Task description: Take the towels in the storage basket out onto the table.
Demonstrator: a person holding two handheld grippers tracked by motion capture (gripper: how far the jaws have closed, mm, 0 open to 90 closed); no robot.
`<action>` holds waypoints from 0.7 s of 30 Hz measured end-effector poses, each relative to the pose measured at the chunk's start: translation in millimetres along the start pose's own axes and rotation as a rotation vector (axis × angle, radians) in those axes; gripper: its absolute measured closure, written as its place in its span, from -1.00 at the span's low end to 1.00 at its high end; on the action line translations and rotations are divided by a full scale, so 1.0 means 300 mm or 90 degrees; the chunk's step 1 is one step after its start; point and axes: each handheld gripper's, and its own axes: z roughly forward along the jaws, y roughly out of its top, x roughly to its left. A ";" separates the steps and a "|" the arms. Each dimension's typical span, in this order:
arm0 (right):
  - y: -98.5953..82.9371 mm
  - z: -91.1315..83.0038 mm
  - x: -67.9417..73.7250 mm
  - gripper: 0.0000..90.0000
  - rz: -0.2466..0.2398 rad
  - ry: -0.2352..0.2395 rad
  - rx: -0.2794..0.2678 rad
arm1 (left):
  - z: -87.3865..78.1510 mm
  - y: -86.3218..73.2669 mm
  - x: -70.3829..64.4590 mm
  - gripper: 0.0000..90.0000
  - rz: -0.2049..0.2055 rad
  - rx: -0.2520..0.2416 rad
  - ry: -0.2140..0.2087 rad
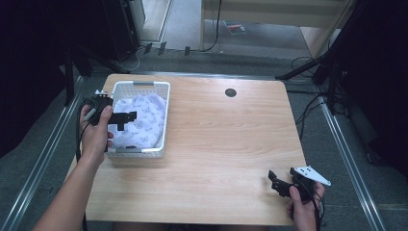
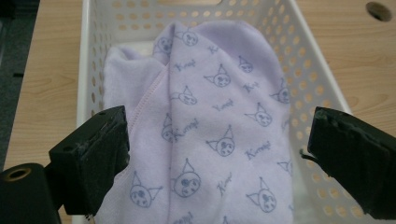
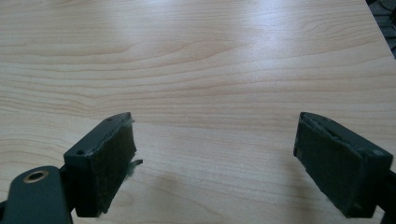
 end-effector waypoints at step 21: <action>-0.001 -0.002 0.000 -0.71 0.003 0.004 -0.002 | 0.246 0.047 -0.007 -0.97 -0.017 0.176 0.041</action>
